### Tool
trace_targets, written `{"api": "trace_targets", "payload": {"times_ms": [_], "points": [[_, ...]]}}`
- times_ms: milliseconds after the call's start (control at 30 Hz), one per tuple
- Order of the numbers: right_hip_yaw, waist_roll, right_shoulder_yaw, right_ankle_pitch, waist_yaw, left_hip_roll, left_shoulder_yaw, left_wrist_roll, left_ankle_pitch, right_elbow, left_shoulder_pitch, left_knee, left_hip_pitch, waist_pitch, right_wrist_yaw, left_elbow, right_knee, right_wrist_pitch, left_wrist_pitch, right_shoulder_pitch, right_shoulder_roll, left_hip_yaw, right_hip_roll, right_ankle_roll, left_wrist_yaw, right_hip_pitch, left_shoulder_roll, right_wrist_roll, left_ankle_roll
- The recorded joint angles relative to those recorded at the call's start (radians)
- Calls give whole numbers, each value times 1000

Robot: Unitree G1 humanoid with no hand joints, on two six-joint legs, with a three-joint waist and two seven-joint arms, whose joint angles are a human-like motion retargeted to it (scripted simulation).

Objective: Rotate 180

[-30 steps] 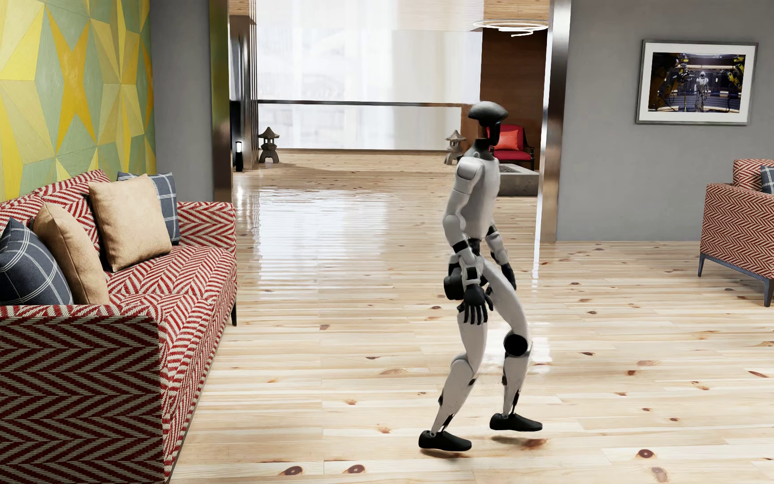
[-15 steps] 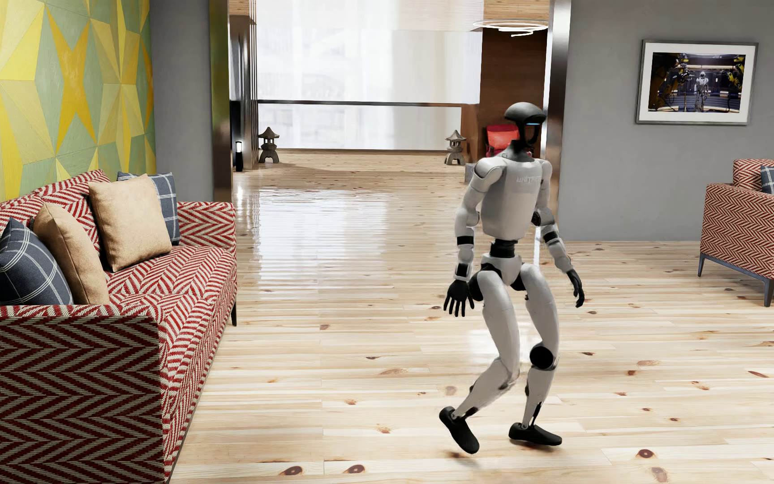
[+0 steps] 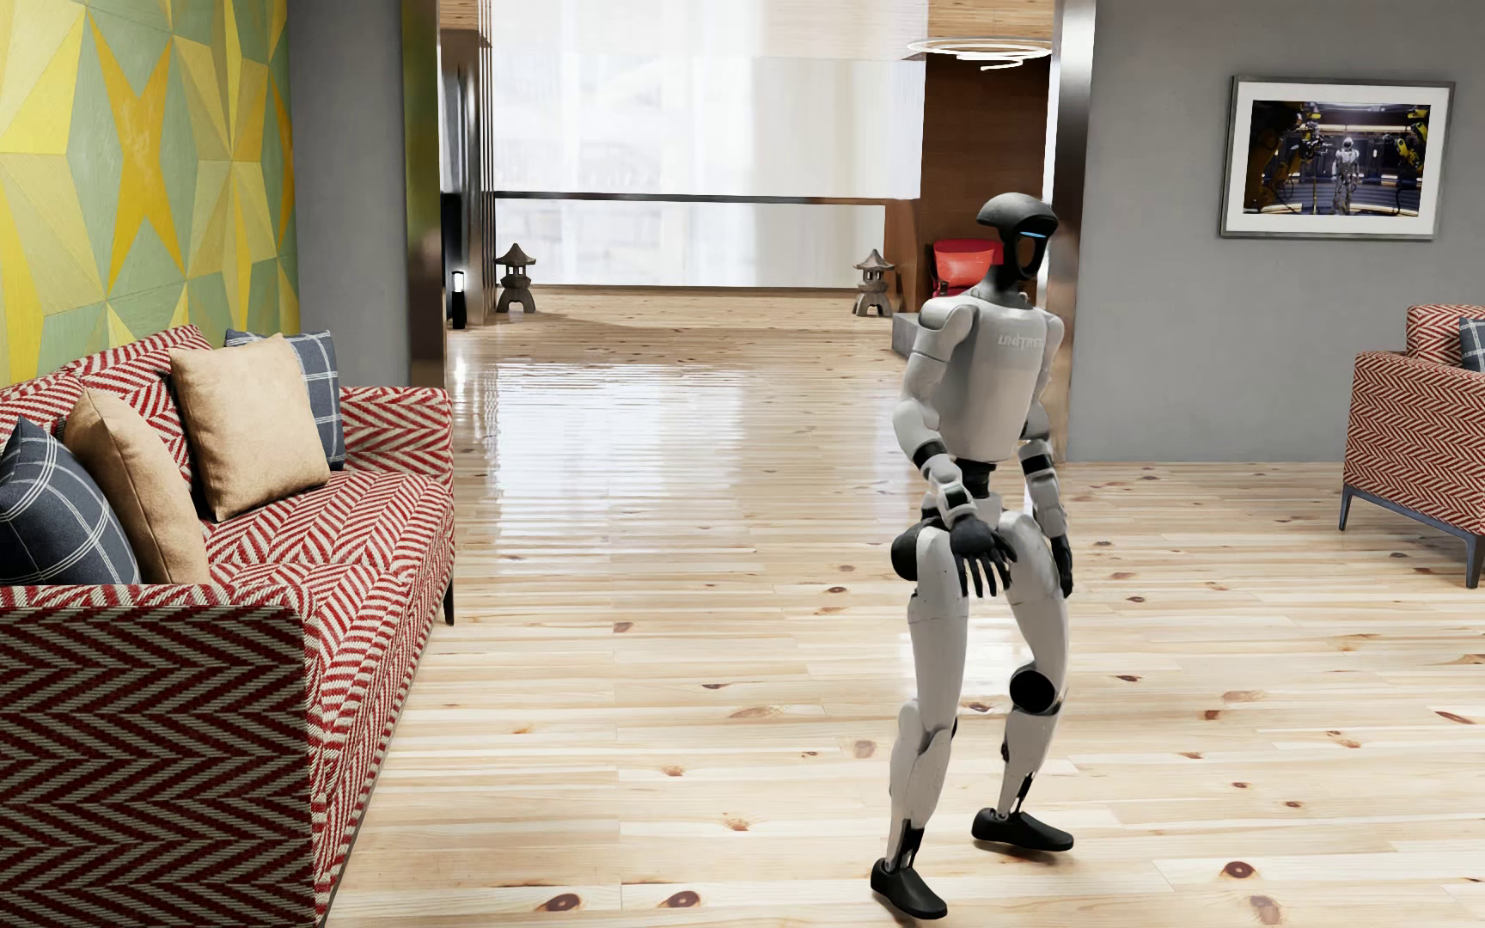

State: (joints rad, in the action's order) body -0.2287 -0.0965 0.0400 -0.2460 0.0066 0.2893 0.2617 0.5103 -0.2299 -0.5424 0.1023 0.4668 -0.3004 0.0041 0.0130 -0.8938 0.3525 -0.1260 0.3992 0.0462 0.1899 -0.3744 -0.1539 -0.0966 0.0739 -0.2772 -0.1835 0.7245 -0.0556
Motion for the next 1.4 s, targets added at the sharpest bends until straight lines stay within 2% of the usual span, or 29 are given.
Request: {"api": "trace_targets", "payload": {"times_ms": [100,133,233,367,500,567,633,800,900,967,1033,1100,1200,1300,1400], "points": [[14,19,-14,-12,-5,23,-62,-39,-3,26,88,-6,37,-8,3,-74,-7,6,66,25,-20,-16,24,11,-55,27,68,-16,-17],[19,28,-14,-16,-6,27,-92,-57,-4,18,113,-11,51,-10,-8,-79,-8,-7,66,34,-27,-22,29,13,-67,36,92,-13,-22],[29,55,9,-31,-10,35,-138,-62,-8,-35,155,-14,89,-16,-14,-62,-2,-50,40,79,-57,-38,35,17,-96,60,123,-5,-35],[24,89,73,-56,-19,26,-119,18,-4,-142,98,-32,135,-22,-35,-29,18,-86,33,172,-101,-40,26,19,-79,95,86,-13,-45],[-8,107,128,-75,-40,2,17,138,8,-233,-49,-59,153,-27,-33,1,31,-143,-8,255,-144,-11,5,20,-66,120,1,-31,-47],[-25,111,132,-81,-48,-9,72,152,10,-271,-121,-63,147,-28,-53,26,37,-152,-37,287,-149,7,-5,21,-66,122,-22,-15,-46],[-37,113,138,-82,-55,-16,99,141,13,-290,-173,-67,140,-27,-70,62,36,-158,-54,302,-157,18,-11,22,-46,121,-26,-4,-44],[-37,118,154,-73,-63,-16,127,86,17,-250,-190,-76,120,-23,-60,135,25,-130,-81,279,-152,18,-7,23,-12,98,19,12,-42],[-30,121,150,-63,-64,-4,127,57,16,-193,-155,-71,101,-18,-35,115,16,-102,-68,239,-143,10,5,25,-28,79,52,10,-43],[-24,122,141,-57,-62,5,153,63,16,-156,-135,-69,89,-15,-22,63,12,-81,-46,211,-135,5,14,27,-61,65,55,3,-45],[-18,123,123,-54,-59,14,161,61,18,-128,-107,-70,78,-11,-15,14,10,-80,-15,173,-129,-1,23,30,-90,49,50,2,-49],[-15,124,115,-51,-55,22,160,51,22,-102,-82,-73,69,-8,-7,-40,9,-48,4,170,-117,-6,32,34,-108,34,35,-5,-54],[-16,123,102,-52,-48,40,137,38,30,-93,-32,-75,51,-5,2,-54,11,-27,20,152,-119,-5,49,44,-96,15,3,-9,-65],[-34,122,98,-63,-41,59,105,24,39,-113,-1,-72,31,1,1,-30,19,-34,20,156,-130,18,67,59,-77,6,-31,-6,-79],[-94,123,117,-75,-37,70,100,34,50,-138,-34,-65,-9,7,3,-17,11,-54,15,194,-153,88,82,77,-83,19,-66,-14,-93]]}}
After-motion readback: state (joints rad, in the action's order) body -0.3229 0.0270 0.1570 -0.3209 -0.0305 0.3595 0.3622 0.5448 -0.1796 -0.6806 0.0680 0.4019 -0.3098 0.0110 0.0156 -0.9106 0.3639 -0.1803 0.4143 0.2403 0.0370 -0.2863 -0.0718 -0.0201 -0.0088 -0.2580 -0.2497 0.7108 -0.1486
